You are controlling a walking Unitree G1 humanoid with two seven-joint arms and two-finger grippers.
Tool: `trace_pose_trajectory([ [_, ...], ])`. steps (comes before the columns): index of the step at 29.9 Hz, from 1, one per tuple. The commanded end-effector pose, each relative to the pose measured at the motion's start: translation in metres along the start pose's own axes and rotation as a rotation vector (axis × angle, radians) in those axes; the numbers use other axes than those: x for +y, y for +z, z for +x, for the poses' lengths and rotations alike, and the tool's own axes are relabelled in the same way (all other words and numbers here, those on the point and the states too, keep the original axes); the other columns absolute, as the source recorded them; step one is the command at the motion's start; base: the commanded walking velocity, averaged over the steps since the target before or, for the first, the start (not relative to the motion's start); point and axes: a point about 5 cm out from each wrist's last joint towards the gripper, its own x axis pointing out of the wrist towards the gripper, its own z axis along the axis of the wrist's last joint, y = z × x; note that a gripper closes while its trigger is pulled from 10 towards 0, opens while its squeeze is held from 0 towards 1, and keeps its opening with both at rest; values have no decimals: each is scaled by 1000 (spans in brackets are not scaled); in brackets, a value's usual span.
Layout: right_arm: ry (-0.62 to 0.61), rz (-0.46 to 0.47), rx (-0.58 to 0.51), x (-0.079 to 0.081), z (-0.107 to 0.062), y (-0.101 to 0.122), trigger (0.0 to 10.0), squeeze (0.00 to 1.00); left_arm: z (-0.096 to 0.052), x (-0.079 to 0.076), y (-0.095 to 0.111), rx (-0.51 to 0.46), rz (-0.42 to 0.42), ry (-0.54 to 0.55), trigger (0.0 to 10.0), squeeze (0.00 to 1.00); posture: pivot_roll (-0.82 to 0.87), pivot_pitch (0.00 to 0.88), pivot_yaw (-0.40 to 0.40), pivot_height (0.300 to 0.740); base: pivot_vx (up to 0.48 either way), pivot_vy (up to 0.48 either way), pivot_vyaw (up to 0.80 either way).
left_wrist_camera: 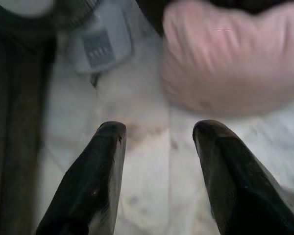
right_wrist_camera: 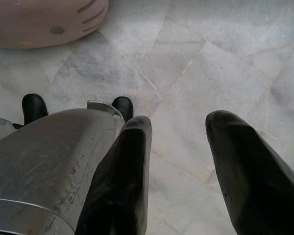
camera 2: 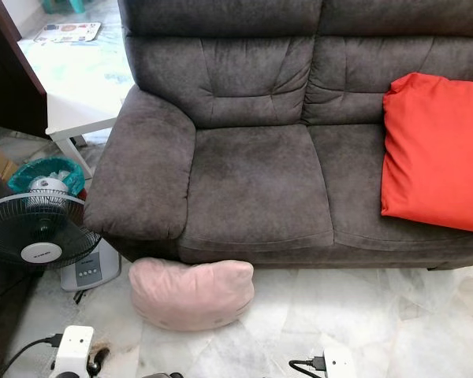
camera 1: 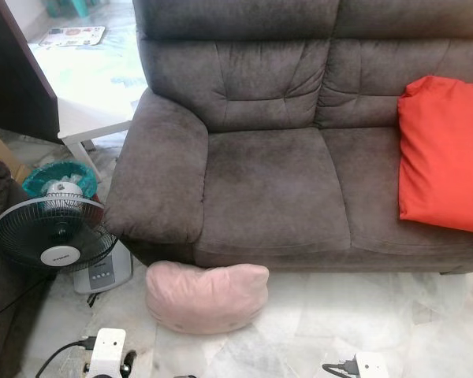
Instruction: Move the pillow to the sofa from floor
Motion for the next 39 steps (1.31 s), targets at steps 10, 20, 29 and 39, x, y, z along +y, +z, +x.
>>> trace_pose_trajectory([
  [10,14,-7,14,3,-1,-6,10000,0,13,-16,126,-623,76,5,10000,0,134,81,-8,740,0,0,0],
  [20,23,-13,18,3,-1,-5,10000,0,4,-15,134,-760,73,55,10000,0,149,98,-16,740,0,0,0],
  [29,43,-44,23,6,0,-3,10000,0,-26,-13,187,-903,126,126,10000,0,144,111,-14,740,55,0,51],
  [39,48,-22,26,15,1,-5,10000,0,-37,-6,182,-854,64,138,10000,0,148,116,-16,740,282,0,304],
])
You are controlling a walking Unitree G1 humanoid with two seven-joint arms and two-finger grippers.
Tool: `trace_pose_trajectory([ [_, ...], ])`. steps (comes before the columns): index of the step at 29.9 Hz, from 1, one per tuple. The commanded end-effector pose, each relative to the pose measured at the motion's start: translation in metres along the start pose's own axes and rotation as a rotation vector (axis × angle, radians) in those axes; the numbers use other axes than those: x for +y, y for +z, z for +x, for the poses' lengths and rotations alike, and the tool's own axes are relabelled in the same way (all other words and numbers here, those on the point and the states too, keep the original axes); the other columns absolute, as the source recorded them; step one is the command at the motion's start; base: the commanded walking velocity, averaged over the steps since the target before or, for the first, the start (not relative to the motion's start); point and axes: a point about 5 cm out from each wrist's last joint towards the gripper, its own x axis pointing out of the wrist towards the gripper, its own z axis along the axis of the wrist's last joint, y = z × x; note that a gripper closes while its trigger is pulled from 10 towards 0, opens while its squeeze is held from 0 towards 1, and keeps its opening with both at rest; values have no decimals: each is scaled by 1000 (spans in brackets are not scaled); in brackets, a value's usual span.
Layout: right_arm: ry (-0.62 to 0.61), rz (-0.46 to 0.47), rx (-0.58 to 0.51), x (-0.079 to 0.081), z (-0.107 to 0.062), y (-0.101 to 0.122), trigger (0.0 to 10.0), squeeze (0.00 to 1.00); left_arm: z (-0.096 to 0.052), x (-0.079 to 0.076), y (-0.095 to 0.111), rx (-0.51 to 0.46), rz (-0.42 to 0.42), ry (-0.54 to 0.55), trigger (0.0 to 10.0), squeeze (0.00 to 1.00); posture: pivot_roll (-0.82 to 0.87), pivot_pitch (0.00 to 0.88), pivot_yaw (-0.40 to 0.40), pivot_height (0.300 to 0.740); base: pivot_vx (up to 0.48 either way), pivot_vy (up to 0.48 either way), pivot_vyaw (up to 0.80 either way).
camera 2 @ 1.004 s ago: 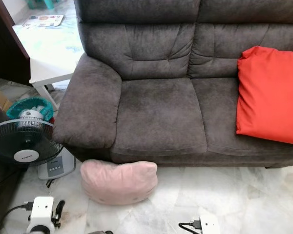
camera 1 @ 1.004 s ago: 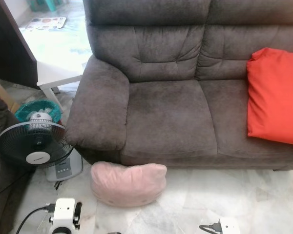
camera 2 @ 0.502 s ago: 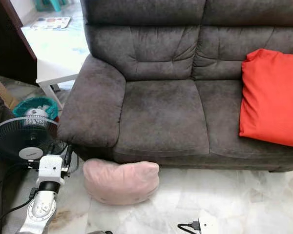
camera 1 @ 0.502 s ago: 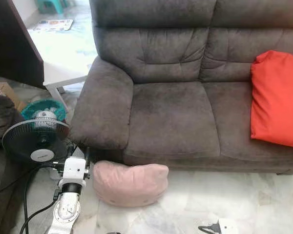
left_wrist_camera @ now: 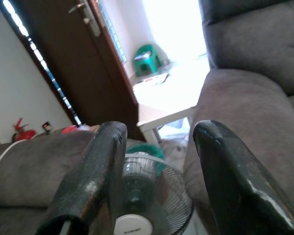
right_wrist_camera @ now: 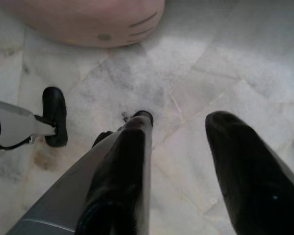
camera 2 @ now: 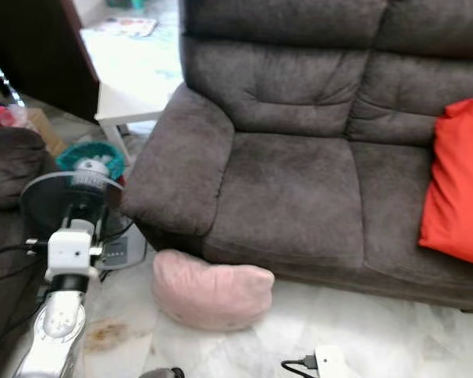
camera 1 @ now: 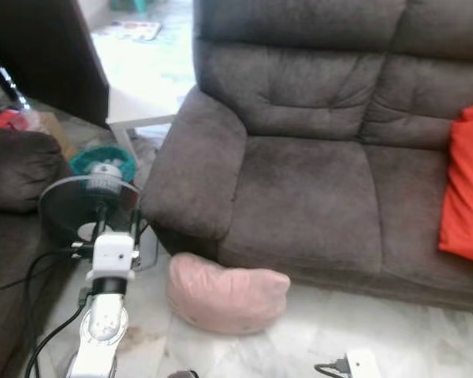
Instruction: Move the pillow to the sofa from floor
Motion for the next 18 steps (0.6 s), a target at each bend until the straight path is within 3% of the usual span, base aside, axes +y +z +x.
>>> trace_pose_trajectory([
  [1,-11,10,25,-1,-2,-7,10000,0,1,-1,5,8,-10,-14,10000,0,148,116,-17,740,285,0,0],
  [8,-6,11,19,4,0,-5,10000,0,1,-2,3,12,-23,-25,10000,0,149,115,-20,740,284,0,0],
  [18,-9,10,25,2,0,-5,10000,0,0,-12,3,56,-51,-103,10000,0,152,116,-22,740,0,0,0],
])
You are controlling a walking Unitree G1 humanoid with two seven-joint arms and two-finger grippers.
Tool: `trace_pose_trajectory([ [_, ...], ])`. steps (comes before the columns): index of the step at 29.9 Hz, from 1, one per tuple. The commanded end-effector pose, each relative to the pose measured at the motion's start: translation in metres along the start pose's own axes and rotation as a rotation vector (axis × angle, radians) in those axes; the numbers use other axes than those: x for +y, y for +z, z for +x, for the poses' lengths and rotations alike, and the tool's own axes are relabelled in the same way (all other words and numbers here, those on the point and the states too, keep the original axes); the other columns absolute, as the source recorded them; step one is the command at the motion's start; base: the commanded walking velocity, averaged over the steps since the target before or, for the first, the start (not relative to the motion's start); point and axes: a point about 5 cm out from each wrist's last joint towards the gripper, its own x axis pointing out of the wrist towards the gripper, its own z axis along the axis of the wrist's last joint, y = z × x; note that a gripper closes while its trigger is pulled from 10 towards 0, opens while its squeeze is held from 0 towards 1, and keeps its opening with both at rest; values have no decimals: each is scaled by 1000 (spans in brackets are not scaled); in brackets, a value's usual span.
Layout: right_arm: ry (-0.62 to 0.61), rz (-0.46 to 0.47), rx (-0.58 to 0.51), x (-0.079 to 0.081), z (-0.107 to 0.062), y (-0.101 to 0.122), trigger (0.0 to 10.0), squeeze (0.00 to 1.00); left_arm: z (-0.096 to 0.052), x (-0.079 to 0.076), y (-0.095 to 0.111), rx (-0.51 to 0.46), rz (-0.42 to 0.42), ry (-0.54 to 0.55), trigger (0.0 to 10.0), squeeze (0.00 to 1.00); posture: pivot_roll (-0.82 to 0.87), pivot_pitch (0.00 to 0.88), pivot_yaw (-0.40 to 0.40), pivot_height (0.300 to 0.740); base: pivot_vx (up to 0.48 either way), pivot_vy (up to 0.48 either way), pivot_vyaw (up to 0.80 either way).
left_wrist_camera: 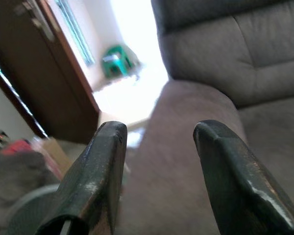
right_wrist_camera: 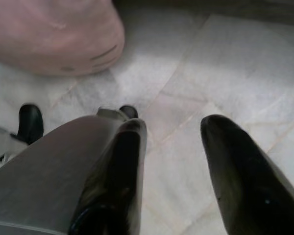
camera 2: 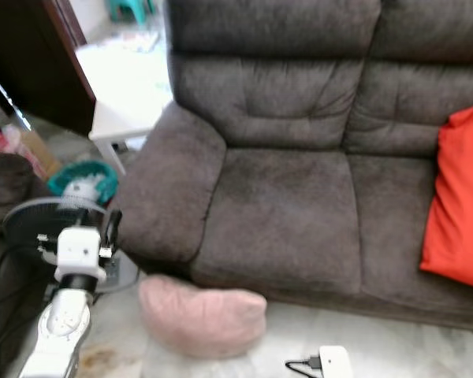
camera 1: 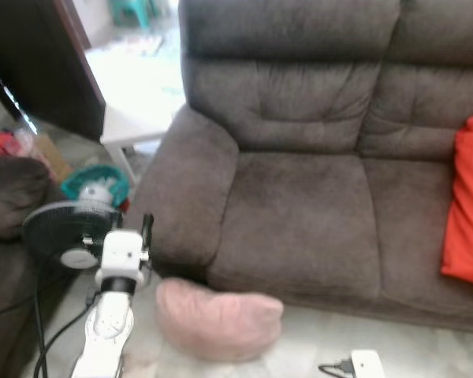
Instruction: Move the pillow to the sofa from floor
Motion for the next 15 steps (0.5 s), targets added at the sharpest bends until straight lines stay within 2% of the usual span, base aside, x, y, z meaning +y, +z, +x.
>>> trace_pose_trajectory([
  [1,9,8,34,3,-2,-10,10000,0,-3,3,-3,28,1,-7,10000,0,151,117,-23,740,0,0,0],
  [13,4,14,30,2,-2,-9,10000,0,-5,0,-8,66,-17,-25,10000,0,153,118,-23,740,0,0,0],
  [15,3,15,29,2,-2,-9,10000,0,-4,-1,-8,69,-20,-31,10000,0,151,118,-23,740,0,270,0],
])
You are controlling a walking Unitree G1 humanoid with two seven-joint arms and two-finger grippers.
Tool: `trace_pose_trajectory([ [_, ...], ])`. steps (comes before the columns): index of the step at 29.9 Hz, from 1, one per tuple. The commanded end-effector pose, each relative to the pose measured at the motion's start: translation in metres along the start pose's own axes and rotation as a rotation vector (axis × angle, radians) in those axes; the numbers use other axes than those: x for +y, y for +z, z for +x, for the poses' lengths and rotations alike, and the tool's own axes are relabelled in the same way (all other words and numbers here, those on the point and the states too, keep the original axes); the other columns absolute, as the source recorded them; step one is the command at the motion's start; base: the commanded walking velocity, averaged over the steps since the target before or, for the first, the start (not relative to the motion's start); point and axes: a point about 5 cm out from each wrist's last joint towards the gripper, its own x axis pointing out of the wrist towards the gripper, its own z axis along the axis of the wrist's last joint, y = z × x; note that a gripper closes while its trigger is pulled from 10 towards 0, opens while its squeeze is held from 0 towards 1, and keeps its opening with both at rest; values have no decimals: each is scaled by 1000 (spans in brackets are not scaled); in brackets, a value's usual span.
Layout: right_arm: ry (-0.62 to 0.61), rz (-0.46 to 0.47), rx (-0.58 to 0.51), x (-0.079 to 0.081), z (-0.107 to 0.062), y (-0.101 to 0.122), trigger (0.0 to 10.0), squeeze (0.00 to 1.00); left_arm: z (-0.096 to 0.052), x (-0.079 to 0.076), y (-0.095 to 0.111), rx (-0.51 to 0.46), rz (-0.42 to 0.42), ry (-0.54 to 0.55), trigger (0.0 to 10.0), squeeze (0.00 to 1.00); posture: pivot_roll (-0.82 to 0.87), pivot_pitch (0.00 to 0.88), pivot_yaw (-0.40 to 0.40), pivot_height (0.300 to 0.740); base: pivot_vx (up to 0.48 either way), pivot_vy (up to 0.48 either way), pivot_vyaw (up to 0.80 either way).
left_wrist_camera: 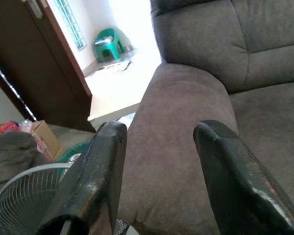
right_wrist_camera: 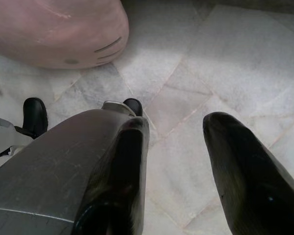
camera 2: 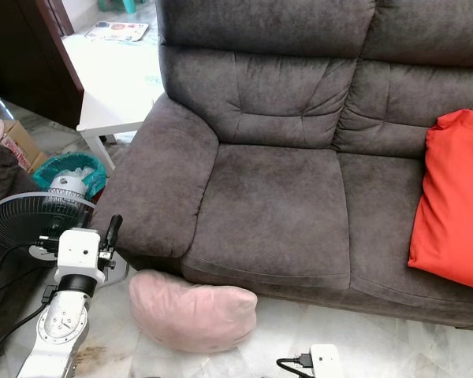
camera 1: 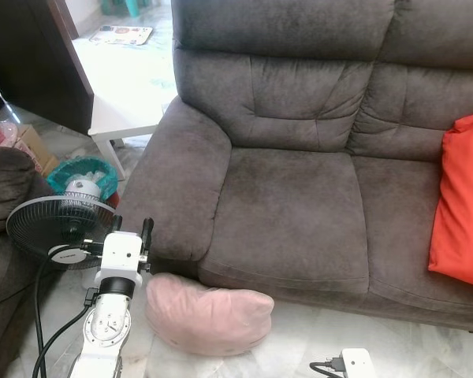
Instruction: Move the pillow to the sofa from floor
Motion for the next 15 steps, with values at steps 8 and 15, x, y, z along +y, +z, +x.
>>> trace_pose_trajectory([
  [8,-6,19,21,0,-1,-6,10000,0,-2,-1,-2,22,-3,-26,10000,0,153,116,-22,740,0,338,0],
  [15,-4,21,23,0,-1,-6,10000,0,-2,-1,-3,24,-5,-27,10000,0,154,113,-23,740,0,361,-413],
])
